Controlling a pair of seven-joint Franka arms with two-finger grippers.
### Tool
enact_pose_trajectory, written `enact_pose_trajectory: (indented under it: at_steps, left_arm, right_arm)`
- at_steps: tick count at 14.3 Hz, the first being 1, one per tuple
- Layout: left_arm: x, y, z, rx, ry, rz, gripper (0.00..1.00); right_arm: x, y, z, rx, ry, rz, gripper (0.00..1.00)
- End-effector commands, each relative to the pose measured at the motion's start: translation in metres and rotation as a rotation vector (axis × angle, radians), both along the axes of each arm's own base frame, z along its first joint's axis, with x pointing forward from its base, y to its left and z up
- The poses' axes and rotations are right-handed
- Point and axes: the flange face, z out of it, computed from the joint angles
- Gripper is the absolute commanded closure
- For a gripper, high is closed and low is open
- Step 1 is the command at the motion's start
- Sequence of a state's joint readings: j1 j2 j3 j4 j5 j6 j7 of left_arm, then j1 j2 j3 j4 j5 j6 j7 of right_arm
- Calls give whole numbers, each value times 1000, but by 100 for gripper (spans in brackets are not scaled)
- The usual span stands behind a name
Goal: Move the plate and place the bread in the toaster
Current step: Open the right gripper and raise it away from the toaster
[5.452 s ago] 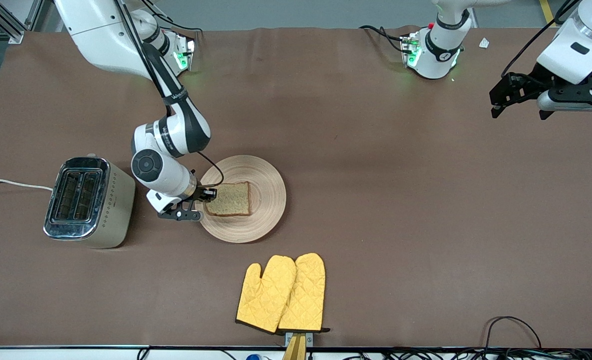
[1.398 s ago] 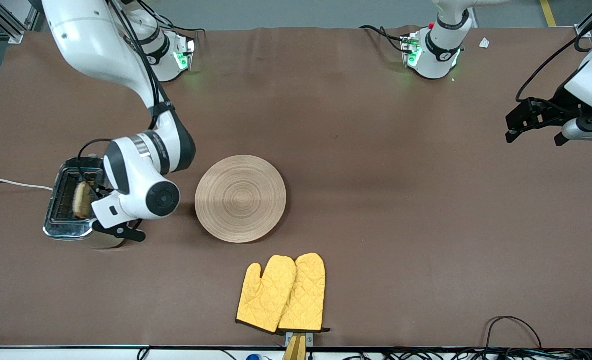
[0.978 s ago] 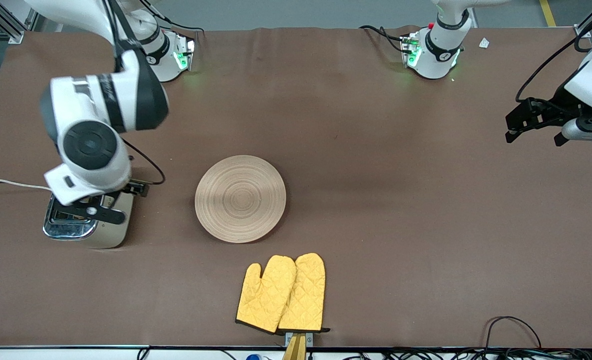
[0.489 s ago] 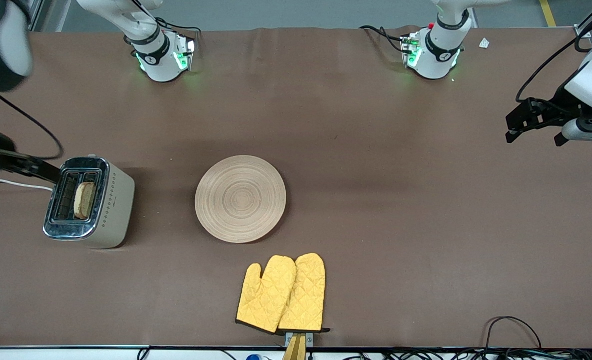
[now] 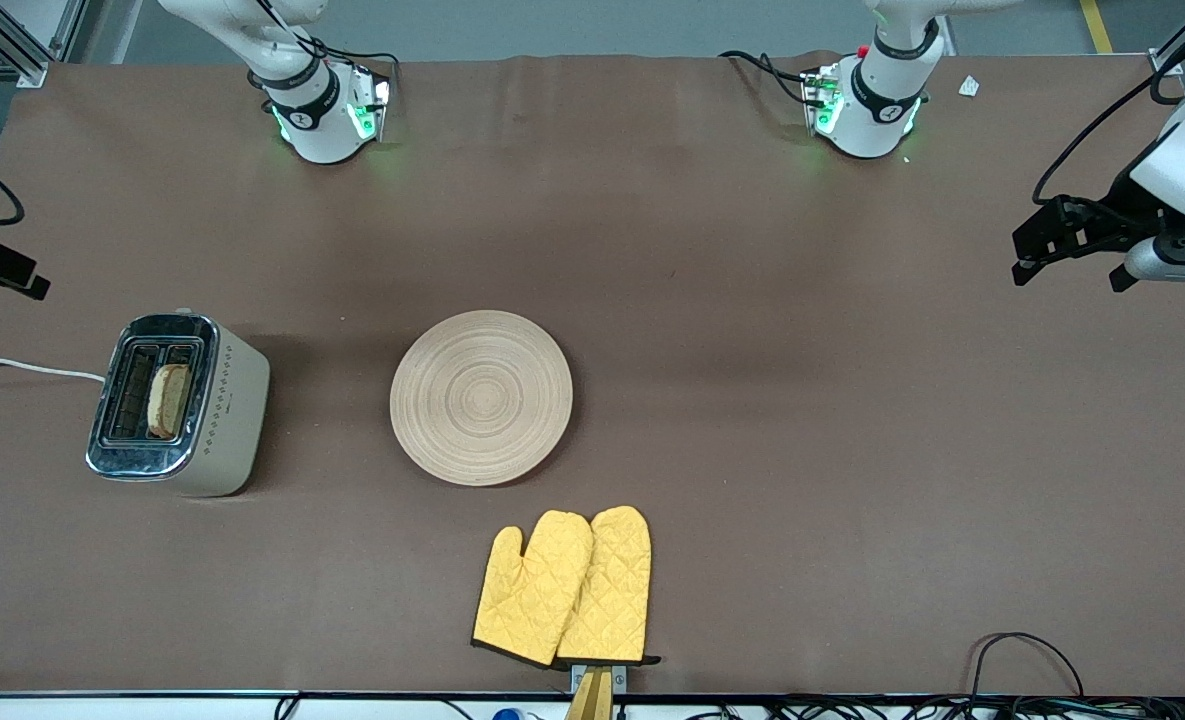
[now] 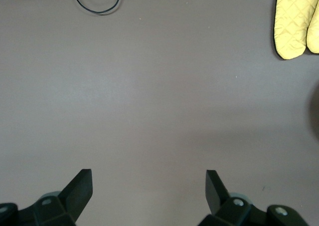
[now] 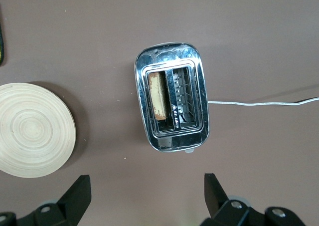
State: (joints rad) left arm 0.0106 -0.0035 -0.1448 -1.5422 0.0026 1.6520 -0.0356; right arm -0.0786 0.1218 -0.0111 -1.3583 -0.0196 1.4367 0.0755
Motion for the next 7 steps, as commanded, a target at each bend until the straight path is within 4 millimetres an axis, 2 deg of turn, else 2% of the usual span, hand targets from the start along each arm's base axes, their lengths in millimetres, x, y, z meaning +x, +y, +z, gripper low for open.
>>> enact_pose_trajectory:
  at_steps: [1, 7]
  left_arm:
    - [0, 12, 3, -8, 5, -2, 0]
    - [2, 13, 6, -6, -1, 2, 0]
  right_arm:
    - [-9, 3, -3, 18, -8, 16, 0]
    - [-9, 6, -3, 18, -5, 21, 0]
